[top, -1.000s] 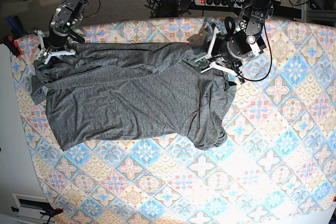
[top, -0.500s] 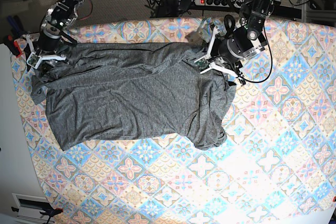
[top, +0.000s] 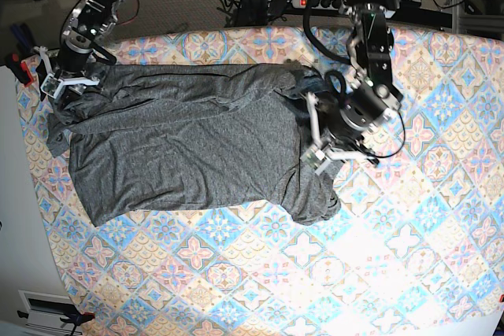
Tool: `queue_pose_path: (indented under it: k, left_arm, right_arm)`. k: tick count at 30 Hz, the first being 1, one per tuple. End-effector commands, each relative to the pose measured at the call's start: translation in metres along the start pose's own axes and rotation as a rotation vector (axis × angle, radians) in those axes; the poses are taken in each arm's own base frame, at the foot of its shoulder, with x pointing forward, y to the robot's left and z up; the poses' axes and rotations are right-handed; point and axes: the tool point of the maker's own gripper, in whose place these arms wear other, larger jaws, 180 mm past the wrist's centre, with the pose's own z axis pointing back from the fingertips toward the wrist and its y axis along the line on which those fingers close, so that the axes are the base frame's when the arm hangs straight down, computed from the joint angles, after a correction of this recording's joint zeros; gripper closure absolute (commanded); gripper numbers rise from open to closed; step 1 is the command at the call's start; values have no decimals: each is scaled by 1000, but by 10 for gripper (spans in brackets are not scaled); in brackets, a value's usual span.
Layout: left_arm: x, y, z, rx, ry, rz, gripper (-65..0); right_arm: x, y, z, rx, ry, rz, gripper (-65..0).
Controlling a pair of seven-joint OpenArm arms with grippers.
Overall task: Layout the t-shirt on the table in an organized manner, then fold the t-shirt properly
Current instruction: 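Release the shirt and move the left gripper to the shirt side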
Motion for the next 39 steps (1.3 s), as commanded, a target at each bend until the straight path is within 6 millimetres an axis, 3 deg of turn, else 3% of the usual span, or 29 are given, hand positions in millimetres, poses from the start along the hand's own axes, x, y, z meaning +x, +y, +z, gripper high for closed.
queue_pose_path:
  k: [1, 4, 11, 14, 17, 20, 22, 27, 32, 39]
  left_arm:
    - [9, 12, 0, 25, -30, 14, -171]
    - [2, 25, -12, 28, 0, 52, -171]
    - [-27, 21, -12, 8, 150, 60, -171]
    - [-38, -6, -14, -51, 197, 26, -170]
    - [-40, -40, -7, -112, 197, -37, -171]
    - [-48, -60, -5, -154, 215, -55, -171]
    - [-61, -64, -6, -167, 248, -41, -169]
    - [-110, -53, 9, -156, 361, -52, -166]
    - [-101, -42, 42, -91, 322, -131, -166]
    - [-94, -36, 42, -75, 300, -119, -166]
  right_arm:
    - [17, 11, -3, 35, -60, -3, -265]
    - [8, 26, -3, 74, -37, -2, -268]
    - [-16, 8, -16, 80, 21, 69, -268]
    - [-17, -6, -24, 76, 27, 113, -268]
    - [4, -1, -39, 70, -23, 91, -268]
    - [27, 7, -52, 67, -74, 60, -268]
    - [29, 10, -53, 84, -80, 57, -267]
    - [34, 9, -54, 101, -91, 50, -268]
    - [35, 9, -54, 101, -93, 49, -270]
    - [34, 9, -54, 101, -92, 49, -271]
